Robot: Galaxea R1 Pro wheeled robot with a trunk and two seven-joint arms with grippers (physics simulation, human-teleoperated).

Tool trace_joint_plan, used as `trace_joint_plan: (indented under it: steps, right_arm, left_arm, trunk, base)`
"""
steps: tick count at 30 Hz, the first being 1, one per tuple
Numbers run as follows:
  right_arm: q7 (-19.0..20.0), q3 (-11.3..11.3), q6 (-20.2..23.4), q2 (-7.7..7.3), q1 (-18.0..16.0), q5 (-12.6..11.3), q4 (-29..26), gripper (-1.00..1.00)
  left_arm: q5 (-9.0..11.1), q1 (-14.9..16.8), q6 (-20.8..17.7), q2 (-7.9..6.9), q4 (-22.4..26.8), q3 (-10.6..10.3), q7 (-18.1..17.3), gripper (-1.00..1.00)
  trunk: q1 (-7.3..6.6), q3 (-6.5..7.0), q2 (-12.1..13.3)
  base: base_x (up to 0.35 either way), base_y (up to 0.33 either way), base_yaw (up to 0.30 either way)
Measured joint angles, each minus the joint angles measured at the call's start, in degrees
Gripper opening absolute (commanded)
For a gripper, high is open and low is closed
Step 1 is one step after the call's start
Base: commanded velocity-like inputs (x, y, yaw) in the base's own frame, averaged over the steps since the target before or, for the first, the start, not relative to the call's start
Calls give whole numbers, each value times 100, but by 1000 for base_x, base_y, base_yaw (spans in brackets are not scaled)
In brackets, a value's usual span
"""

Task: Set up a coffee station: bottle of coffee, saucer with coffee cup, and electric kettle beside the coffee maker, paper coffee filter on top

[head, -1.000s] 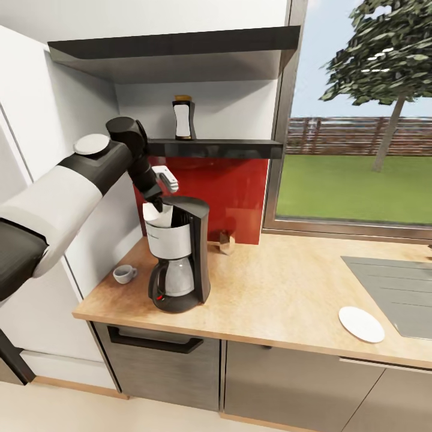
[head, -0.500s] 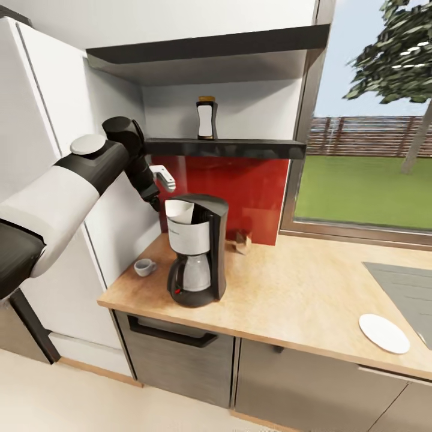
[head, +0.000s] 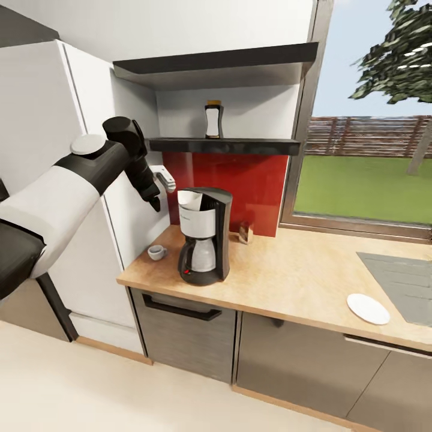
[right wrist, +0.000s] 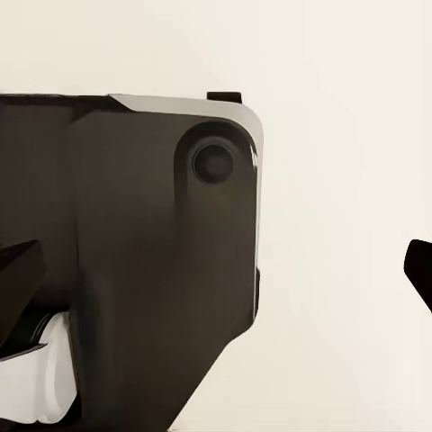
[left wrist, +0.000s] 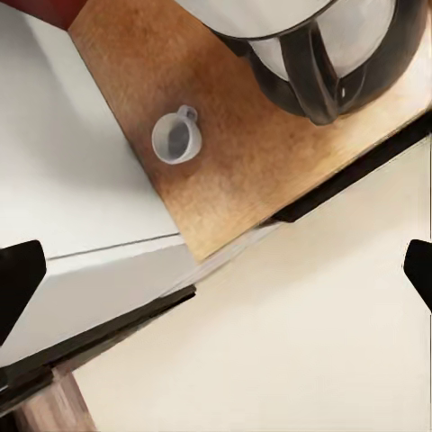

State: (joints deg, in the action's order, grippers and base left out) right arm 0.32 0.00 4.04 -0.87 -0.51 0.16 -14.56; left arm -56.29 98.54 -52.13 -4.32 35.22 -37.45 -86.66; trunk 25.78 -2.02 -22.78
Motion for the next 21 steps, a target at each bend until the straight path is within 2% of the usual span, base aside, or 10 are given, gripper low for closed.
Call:
trace_joint_plan:
  steps: [7,13,16,21]
  right_arm:
    - [0,0,0,0,0,0,2,100]
    - [0,5,0,0,0,0,3,100]
    - [0,7,0,0,0,0,3,100]
    - [0,2,0,0,0,0,3,100]
  left_arm:
    - [4,-19,-6,-151,-4,12,3,100]
    - [73,-54,-1,-532,-7,9,2,100]
    - [171,-253,7,-717,-6,8,0,100]
    - [388,-839,130,-988,162,9,5,100]
  trunk:
    - [-3,0,-1]
    - [-3,0,-1]
    - [-3,-1,0]
    - [-4,-1,0]
  base:
    - [-127,0,0]
    - [-13,0,0]
    - [-2,0,0]
    - [0,0,0]
